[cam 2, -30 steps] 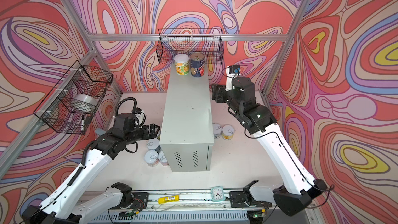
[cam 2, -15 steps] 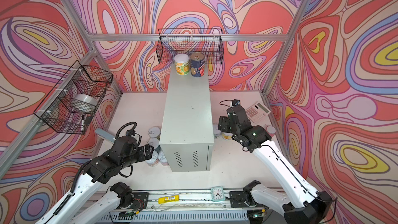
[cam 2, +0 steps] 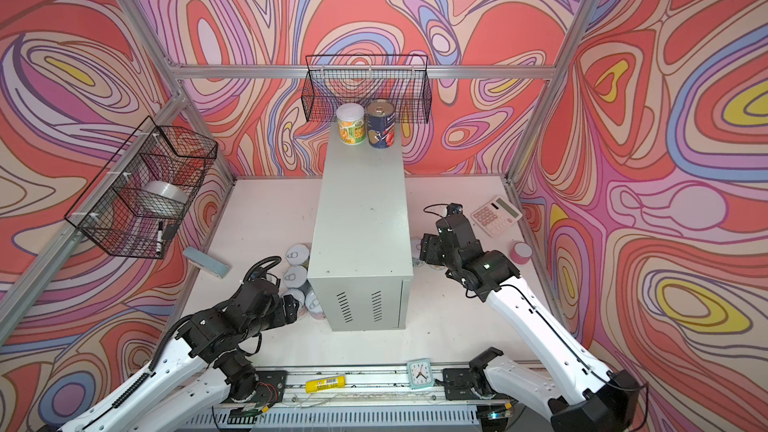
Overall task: Place and organize the canned foods onto the counter
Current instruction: 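Lower the left gripper onto the white-lidded cans nearest the robot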
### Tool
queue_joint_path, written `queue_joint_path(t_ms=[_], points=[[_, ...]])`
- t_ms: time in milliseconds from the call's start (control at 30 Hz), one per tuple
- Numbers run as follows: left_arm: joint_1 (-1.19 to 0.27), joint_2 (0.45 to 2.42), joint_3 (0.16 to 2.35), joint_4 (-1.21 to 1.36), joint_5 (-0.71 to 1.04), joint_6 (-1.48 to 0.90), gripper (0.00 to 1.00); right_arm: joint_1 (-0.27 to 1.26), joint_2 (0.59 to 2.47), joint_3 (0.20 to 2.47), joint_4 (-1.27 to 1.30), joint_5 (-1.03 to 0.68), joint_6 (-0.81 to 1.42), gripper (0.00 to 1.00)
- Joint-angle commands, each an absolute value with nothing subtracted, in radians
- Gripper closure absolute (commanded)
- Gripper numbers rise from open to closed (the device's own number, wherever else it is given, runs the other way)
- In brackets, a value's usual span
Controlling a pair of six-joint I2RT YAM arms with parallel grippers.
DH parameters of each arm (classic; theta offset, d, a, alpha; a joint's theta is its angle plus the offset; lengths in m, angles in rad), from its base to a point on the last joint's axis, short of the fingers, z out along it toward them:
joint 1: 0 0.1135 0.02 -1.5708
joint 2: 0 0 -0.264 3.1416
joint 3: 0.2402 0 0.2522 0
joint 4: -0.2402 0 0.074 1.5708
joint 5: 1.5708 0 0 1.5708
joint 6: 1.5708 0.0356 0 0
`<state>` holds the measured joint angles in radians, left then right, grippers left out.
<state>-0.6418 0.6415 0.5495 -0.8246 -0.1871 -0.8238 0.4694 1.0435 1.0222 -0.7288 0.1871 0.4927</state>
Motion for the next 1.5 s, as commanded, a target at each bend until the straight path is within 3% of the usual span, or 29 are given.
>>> queue_joint_path(t_ms=[0, 533, 933, 1467], points=[[-0.646, 0.653, 0.531, -0.801, -0.198, -0.849, 0.13, 0.464, 1.05, 1.016, -0.707, 0.179, 0.503, 0.22], [-0.647, 0.81, 0.443, -0.642, -0.165, -0.838, 0.15, 0.463, 1.043, 0.999, -0.722, 0.202, 0.495, 0.22], [-0.646, 0.899, 0.406, -0.454, -0.251, -0.884, 0.17, 0.45, 1.066, 1.003, -0.693, 0.197, 0.473, 0.22], [-0.644, 1.027, 0.419, -0.42, -0.329, -0.873, 0.14, 0.433, 1.114, 0.985, -0.649, 0.17, 0.463, 0.22]])
